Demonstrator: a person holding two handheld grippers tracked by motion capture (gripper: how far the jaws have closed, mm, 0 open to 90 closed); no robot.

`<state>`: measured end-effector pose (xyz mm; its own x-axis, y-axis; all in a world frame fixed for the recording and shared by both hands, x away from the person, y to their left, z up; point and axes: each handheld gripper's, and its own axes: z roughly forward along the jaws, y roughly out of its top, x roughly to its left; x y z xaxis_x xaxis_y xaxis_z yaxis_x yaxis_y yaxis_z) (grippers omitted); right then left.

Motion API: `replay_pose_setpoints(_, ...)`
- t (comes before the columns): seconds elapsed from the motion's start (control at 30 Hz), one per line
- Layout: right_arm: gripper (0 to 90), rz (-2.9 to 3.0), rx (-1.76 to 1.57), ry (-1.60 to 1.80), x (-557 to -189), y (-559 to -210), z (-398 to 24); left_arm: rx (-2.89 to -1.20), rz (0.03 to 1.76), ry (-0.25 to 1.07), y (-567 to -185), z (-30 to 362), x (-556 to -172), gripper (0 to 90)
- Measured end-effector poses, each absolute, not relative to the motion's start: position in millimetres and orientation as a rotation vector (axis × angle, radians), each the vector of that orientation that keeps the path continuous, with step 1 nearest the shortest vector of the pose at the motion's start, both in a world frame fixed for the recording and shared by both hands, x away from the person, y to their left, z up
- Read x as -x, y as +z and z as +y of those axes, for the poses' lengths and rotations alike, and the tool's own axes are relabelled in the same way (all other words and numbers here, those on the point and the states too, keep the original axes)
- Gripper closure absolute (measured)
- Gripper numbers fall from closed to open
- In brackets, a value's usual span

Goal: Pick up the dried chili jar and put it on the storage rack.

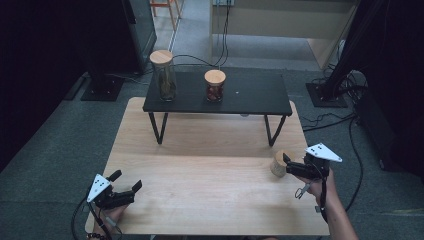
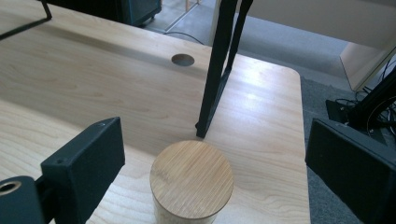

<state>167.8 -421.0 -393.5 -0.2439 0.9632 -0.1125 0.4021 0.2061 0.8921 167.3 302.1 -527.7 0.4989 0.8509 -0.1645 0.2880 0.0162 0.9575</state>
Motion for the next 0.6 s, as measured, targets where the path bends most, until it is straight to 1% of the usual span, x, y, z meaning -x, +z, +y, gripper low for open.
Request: replay_pose_setpoints(0.6,4.5,1.766,-1.318,0.995,-165.8,-421.5,-419.3,-1.546,1.019,0.586,-527.5,301.8,-167.4,0.2)
